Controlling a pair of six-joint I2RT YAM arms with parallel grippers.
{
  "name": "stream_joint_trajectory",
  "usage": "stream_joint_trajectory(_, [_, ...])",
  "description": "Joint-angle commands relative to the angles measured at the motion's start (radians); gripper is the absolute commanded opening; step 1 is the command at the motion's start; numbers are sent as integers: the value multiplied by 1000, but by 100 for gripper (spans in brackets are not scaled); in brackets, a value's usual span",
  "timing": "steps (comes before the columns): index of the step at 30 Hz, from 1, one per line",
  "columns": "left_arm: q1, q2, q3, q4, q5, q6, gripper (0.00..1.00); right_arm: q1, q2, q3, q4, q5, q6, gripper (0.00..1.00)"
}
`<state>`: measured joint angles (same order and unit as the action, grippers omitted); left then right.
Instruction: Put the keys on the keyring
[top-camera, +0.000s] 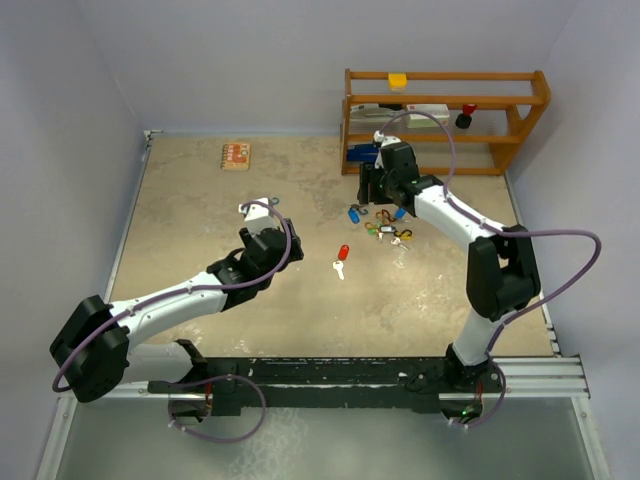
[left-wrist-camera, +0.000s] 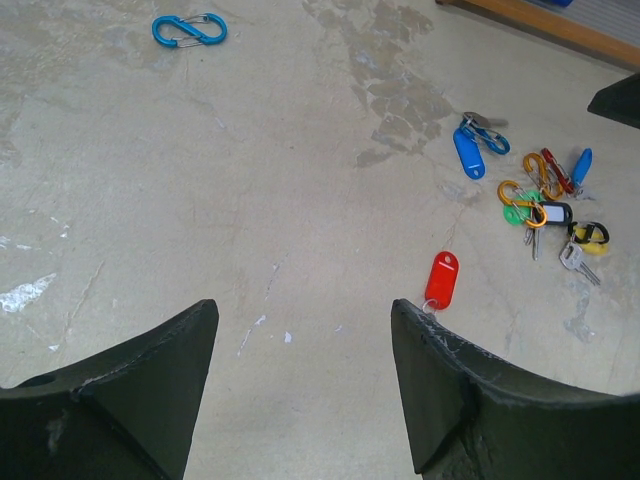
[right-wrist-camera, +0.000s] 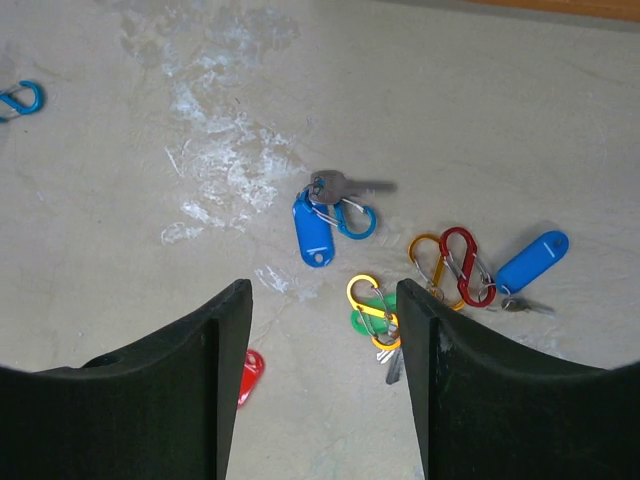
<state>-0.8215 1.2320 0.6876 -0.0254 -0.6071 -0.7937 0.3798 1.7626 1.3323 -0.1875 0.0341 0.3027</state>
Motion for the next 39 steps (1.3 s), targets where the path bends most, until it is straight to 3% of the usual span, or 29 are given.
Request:
stream_joint_trajectory(1, [-4, -35, 3, 18, -26, -7, 67, -2, -62, 4, 60, -3, 1, 62])
stream_joint_trajectory(8, [-4, -36, 4, 12, -57, -10, 68, 15, -182, -137, 68, -13, -15, 63])
stream_joint_trajectory(13, [11, -25, 6, 9, -68, -18, 68, 126, -228, -220, 51, 25, -6, 62])
stream_joint_trajectory(18, [41, -15, 1, 6, -48, -35, 68, 269, -195, -254, 42, 65, 65, 63])
stream_joint_trajectory(23, [60, -23, -15, 0, -42, -41, 74, 322, -134, -273, 46, 80, 139, 64])
stream_joint_trajectory(39, [78, -30, -37, 4, -25, -43, 74, 341, -32, -256, 25, 115, 242, 64])
